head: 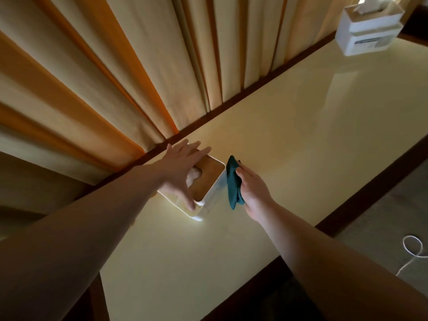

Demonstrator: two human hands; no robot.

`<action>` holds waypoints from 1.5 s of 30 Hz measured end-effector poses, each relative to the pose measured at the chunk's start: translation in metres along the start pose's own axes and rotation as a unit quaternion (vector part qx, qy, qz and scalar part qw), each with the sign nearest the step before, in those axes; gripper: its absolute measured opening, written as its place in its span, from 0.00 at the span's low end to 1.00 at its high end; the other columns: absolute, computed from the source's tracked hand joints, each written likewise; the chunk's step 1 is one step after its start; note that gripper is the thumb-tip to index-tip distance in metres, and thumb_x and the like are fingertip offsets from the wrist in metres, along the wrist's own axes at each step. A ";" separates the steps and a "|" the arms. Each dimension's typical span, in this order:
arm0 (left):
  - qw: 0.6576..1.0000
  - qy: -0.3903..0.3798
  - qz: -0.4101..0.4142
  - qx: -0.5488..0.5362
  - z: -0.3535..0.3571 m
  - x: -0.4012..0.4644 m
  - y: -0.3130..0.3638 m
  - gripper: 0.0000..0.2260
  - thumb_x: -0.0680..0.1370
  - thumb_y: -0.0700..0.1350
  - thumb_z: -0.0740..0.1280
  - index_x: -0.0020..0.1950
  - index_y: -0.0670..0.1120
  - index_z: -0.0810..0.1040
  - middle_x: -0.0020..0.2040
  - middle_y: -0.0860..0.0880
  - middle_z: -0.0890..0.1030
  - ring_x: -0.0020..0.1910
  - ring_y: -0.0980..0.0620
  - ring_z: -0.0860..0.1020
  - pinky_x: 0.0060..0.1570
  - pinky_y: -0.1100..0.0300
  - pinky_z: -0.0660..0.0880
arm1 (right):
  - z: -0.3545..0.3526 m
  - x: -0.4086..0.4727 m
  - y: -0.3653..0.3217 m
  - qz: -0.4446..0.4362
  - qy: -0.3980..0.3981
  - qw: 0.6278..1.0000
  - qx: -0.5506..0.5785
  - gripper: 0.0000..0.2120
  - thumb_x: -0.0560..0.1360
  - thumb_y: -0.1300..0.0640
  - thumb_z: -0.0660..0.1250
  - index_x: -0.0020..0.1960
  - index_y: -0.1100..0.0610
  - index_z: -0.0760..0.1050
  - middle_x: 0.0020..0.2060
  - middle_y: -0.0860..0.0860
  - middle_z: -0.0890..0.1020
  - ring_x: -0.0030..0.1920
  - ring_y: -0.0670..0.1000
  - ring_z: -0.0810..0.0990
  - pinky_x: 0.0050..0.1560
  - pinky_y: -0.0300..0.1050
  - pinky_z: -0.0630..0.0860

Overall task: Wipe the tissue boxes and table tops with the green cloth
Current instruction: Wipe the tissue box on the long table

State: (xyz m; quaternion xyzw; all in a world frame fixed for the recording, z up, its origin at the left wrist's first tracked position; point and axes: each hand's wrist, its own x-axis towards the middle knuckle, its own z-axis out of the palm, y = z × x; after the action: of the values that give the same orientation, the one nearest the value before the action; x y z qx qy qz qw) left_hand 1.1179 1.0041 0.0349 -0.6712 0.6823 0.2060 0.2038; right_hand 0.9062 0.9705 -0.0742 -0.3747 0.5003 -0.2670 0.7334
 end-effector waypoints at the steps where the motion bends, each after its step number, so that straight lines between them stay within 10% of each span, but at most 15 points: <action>1: 0.999 0.000 0.017 0.046 0.000 0.002 -0.002 0.70 0.52 0.76 0.78 0.82 0.63 0.37 0.84 0.53 0.43 0.83 0.43 0.41 0.77 0.30 0.43 | 0.004 -0.002 0.000 -0.011 -0.001 1.000 -0.003 0.16 0.85 0.55 0.60 0.48 0.38 0.81 0.52 0.46 0.84 0.54 0.47 0.82 0.62 0.43 0.75; 6: 0.995 0.051 0.038 0.071 0.004 0.006 -0.003 0.62 0.54 0.73 0.77 0.81 0.62 0.49 0.78 0.54 0.59 0.77 0.48 0.59 0.78 0.37 0.54 | 0.020 -0.001 0.004 -0.058 -0.010 0.998 0.022 0.15 0.86 0.57 0.57 0.61 0.40 0.77 0.50 0.33 0.80 0.44 0.27 0.79 0.44 0.24 0.72; 15: 0.993 0.117 -0.021 0.003 0.021 -0.003 0.003 0.63 0.51 0.76 0.76 0.80 0.57 0.56 0.69 0.53 0.65 0.69 0.50 0.63 0.69 0.53 0.67 | 0.045 -0.012 0.030 -0.112 0.003 0.994 0.001 0.22 0.87 0.49 0.55 0.80 0.41 0.65 0.77 0.40 0.70 0.75 0.41 0.69 0.78 0.48 0.66; 22: 0.991 0.126 -0.035 -0.009 0.021 -0.002 0.004 0.64 0.49 0.80 0.74 0.80 0.58 0.57 0.65 0.55 0.65 0.65 0.51 0.63 0.65 0.53 0.68 | 0.042 -0.039 0.061 -0.104 -0.006 0.994 0.013 0.20 0.88 0.54 0.56 0.78 0.43 0.68 0.70 0.39 0.76 0.66 0.32 0.74 0.65 0.31 0.70; 30: 0.991 0.129 -0.024 -0.026 0.024 -0.002 0.003 0.62 0.52 0.77 0.76 0.80 0.58 0.57 0.66 0.55 0.64 0.66 0.52 0.61 0.65 0.55 0.66 | 0.043 -0.041 0.027 -0.115 -0.012 0.992 0.049 0.18 0.86 0.58 0.59 0.59 0.39 0.83 0.43 0.53 0.84 0.43 0.50 0.80 0.47 0.44 0.76; 33: 0.991 0.124 -0.020 -0.034 0.022 -0.002 0.003 0.61 0.52 0.77 0.76 0.80 0.59 0.56 0.66 0.55 0.64 0.67 0.52 0.61 0.66 0.55 0.66 | 0.044 -0.025 0.013 -0.113 -0.017 0.990 0.078 0.19 0.86 0.59 0.58 0.55 0.39 0.83 0.49 0.59 0.85 0.48 0.53 0.82 0.51 0.47 0.79; 39: 0.992 0.123 -0.022 -0.022 0.021 -0.003 0.004 0.62 0.52 0.77 0.76 0.80 0.58 0.56 0.67 0.54 0.64 0.67 0.51 0.61 0.67 0.54 0.66 | 0.048 -0.012 0.040 -0.114 0.017 0.993 0.010 0.25 0.82 0.44 0.56 0.78 0.41 0.69 0.73 0.40 0.75 0.72 0.41 0.73 0.76 0.51 0.69; 45: 0.992 0.122 -0.027 -0.016 0.020 -0.003 0.005 0.62 0.51 0.79 0.74 0.79 0.58 0.57 0.66 0.54 0.64 0.67 0.51 0.63 0.66 0.53 0.69 | 0.050 -0.047 0.072 -0.122 0.007 0.992 0.023 0.23 0.84 0.47 0.56 0.79 0.43 0.68 0.73 0.39 0.74 0.73 0.39 0.71 0.78 0.52 0.66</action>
State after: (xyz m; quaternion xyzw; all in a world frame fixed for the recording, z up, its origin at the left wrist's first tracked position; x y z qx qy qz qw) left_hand 1.1125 1.0175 0.0203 -0.7128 0.6802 0.1282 0.1137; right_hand 0.9373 1.0622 -0.0975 -0.4137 0.4500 -0.3686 0.7004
